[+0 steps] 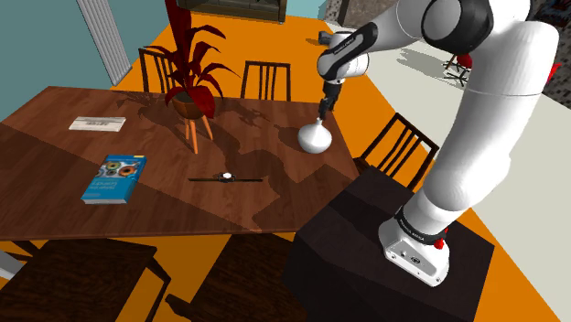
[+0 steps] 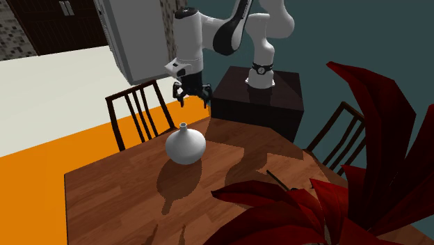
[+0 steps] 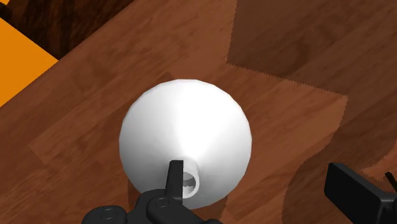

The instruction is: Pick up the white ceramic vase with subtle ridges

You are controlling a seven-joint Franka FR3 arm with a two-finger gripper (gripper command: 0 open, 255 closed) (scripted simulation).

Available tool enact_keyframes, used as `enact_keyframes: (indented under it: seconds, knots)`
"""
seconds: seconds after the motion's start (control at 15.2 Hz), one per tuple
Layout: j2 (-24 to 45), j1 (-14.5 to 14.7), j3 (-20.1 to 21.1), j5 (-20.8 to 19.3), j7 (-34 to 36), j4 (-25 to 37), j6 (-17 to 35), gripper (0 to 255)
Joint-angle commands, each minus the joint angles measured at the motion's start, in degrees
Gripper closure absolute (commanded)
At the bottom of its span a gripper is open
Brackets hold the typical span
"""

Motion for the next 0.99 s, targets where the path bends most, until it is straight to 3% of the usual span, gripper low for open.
enact_keyframes:
  seconds: [0.0, 0.26, 0.86, 0.92]
  knots:
    - [4.1, -1.1, 0.4, 1.4, -1.7, 3.7, 1.0, 0]
    - [11.9, -3.3, 1.5, 3.6, -4.3, 12.0, 1.4, 0]
    - [16.1, -3.8, 2.2, 4.4, -4.7, 12.2, 5.4, 0]
    - [16.2, -3.7, 2.2, 4.4, -4.6, 12.3, 5.4, 255]
